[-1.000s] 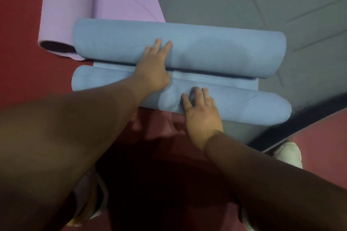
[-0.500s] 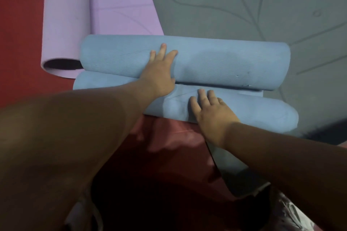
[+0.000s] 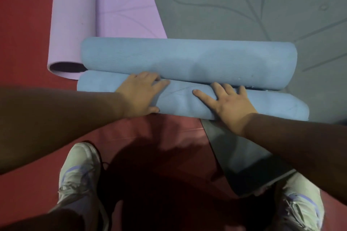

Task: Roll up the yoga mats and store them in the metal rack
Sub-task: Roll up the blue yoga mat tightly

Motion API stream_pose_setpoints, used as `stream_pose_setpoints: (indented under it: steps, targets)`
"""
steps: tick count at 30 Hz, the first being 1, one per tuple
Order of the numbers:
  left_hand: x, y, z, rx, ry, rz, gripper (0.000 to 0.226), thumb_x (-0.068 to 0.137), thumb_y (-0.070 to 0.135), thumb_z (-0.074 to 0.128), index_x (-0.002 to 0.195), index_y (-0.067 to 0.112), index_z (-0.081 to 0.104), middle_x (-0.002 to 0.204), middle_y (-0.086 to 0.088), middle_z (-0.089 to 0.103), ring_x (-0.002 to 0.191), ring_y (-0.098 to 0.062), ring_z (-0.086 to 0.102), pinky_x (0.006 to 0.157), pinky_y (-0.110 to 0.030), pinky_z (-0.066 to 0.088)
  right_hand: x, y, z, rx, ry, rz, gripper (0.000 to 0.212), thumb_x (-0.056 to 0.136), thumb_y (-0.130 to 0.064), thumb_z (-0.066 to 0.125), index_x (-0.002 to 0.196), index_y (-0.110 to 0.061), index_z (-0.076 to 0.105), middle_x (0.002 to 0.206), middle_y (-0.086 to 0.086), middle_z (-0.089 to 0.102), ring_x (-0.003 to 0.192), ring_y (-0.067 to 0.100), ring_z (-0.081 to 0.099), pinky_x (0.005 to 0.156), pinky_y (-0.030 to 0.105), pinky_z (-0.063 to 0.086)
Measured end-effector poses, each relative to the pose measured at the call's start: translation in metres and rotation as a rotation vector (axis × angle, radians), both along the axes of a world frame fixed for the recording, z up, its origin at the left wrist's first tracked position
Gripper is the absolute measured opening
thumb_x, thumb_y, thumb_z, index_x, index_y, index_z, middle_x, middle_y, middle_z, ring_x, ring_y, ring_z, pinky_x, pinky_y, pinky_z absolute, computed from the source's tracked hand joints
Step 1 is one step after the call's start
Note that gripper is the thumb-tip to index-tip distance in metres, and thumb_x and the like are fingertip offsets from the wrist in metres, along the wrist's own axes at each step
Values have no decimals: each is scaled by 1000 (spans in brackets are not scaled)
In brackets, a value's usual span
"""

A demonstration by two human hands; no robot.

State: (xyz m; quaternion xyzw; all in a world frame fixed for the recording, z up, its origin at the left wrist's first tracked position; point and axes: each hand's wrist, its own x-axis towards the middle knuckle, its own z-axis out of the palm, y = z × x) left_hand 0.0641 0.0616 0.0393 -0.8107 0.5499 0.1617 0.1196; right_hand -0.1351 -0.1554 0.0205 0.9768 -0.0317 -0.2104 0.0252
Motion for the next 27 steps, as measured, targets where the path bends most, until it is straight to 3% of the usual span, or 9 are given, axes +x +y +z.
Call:
stream_pose_setpoints:
  steps: [3,6,9,13,15,18,22,25,27]
  targets:
    - [-9,3,2,3,-23,2,109,68,74,71,156,34,19,151,-1,36,136,-26,40,105,-46,39,-9,-17,15,12,7,34,120,76,-49,74,151,-47,-20,148,10,34,122,33,45,91,50,40]
    - [-29,-7,5,41,-26,-44,118,66,76,71,157,36,7,157,-1,27,139,-26,35,107,-48,36,-32,-32,28,92,85,25,132,66,-54,81,151,-49,-21,151,3,30,126,29,45,93,45,42]
    - [-52,-22,1,89,23,-71,118,65,73,75,156,37,9,152,-1,30,135,-28,37,103,-49,39,-55,-34,22,132,141,-2,133,65,-57,81,149,-52,-23,155,-1,25,130,27,42,99,44,39]
    - [-65,-33,-11,161,98,-42,113,61,75,76,152,38,20,142,-2,37,129,-30,41,99,-51,42,-76,-21,0,116,128,-15,137,59,-49,86,150,-56,-17,148,4,34,124,29,46,96,46,38]
    - [-59,-33,-15,115,171,5,106,63,82,66,151,38,26,137,-1,41,125,-29,44,100,-49,45,-77,-21,-5,115,121,-23,136,59,-47,86,150,-55,-15,150,6,33,128,29,44,100,48,37]
    - [-48,-31,-21,-10,234,74,99,71,88,34,153,34,29,134,0,47,124,-28,48,105,-49,42,-71,-28,-4,136,111,-33,133,63,-48,83,149,-53,-18,155,8,27,136,30,38,105,49,36]
    - [-38,-32,-29,-81,173,22,90,83,80,22,155,26,31,142,-6,49,127,-32,48,109,-49,38,-64,-32,0,207,153,-93,130,70,-49,82,146,-56,-23,166,12,2,153,32,12,115,56,27]
    - [-34,-39,-23,-112,144,71,91,83,78,16,157,26,30,162,-15,28,147,-38,28,117,-54,29,-54,-36,3,236,197,-137,130,71,-48,84,145,-59,-23,164,10,-23,153,35,-17,115,69,14]
    - [-25,-47,-17,-114,136,129,91,80,76,15,157,29,29,168,-12,13,154,-34,13,118,-56,25,-42,-42,7,159,197,-115,130,70,-54,82,147,-58,-22,161,10,-32,149,36,-29,114,72,9]
